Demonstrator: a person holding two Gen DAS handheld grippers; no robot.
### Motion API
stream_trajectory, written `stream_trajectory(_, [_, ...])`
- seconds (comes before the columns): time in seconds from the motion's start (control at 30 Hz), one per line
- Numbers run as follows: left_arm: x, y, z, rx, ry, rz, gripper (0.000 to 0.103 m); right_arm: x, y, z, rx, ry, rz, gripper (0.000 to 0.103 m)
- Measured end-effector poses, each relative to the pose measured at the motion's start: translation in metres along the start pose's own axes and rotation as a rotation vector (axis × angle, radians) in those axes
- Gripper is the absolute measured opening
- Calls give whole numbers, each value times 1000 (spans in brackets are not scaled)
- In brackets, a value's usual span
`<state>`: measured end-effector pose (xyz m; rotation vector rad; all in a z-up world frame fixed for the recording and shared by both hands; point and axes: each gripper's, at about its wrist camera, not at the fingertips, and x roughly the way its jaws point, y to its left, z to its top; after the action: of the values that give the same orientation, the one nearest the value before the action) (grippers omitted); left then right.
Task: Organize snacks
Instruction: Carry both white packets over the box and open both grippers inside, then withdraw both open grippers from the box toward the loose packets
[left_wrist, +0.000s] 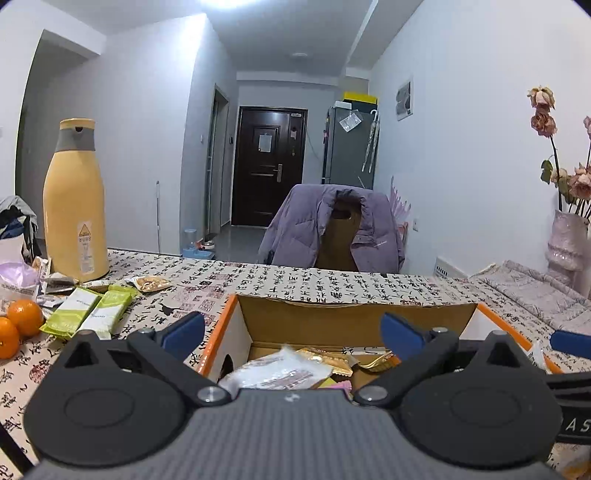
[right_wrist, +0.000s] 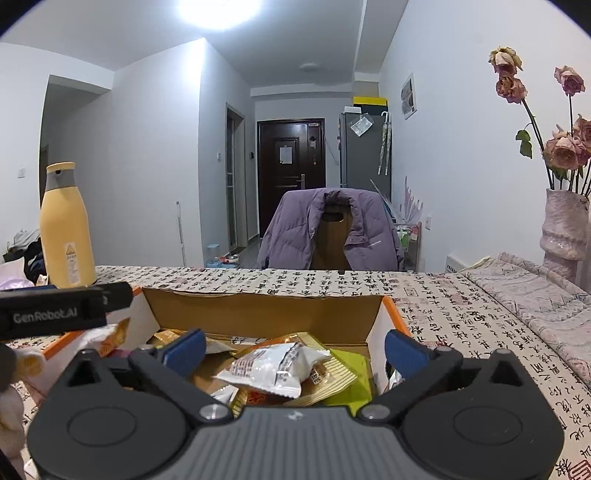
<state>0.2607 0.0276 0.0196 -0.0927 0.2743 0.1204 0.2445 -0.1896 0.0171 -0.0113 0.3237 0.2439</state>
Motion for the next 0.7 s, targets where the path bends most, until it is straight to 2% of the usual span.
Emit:
stream_trajectory(0.33, [0, -1, 3, -16, 10, 0, 103, -1, 1, 2, -3, -13, 0, 103])
stream_trajectory(0.7, [-32, 6, 21, -41, 2, 18, 103, -17, 4, 17, -13, -32, -18, 103])
